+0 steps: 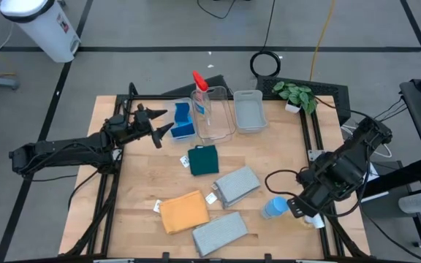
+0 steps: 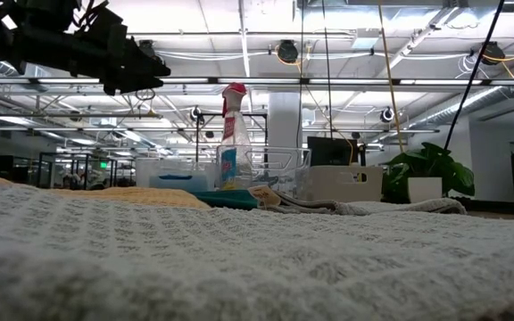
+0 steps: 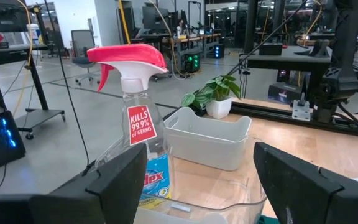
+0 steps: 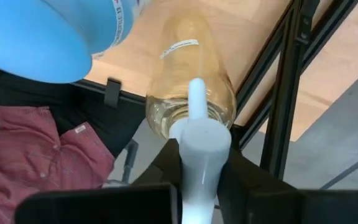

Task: Pick & Place Kitchen Items
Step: Put the white spray bottle into the transparent bin

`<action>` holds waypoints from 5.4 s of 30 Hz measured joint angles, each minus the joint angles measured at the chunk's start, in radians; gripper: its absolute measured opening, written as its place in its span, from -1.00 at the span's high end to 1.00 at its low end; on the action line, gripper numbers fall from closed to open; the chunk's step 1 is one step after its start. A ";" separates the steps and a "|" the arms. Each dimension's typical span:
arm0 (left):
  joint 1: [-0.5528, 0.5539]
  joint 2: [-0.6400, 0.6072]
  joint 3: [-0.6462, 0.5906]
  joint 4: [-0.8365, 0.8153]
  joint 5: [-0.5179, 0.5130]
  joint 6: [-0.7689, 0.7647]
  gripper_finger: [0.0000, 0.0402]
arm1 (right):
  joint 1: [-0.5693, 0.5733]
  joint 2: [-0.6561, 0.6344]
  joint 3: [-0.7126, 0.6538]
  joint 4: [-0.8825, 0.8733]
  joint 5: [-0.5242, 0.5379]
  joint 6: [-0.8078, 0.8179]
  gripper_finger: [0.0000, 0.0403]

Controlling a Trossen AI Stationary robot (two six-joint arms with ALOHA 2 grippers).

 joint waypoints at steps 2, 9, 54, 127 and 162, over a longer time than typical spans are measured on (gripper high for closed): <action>0.000 0.000 0.000 0.000 0.000 0.000 -0.46 | -0.018 -0.002 0.000 0.000 0.034 -0.056 0.83; 0.000 0.000 0.000 0.000 0.001 -0.022 -0.46 | -0.146 -0.003 0.001 0.002 0.124 -0.335 0.83; -0.001 0.000 0.000 -0.006 0.004 -0.029 -0.46 | -0.169 -0.098 0.001 0.156 0.014 -0.436 0.83; -0.324 0.792 0.827 -0.611 0.076 0.134 -0.95 | -0.676 0.041 0.001 0.518 0.438 -2.019 0.82; -0.295 0.832 0.752 -0.336 0.052 0.054 -0.55 | -0.552 -0.057 0.001 0.804 0.859 -2.300 -0.01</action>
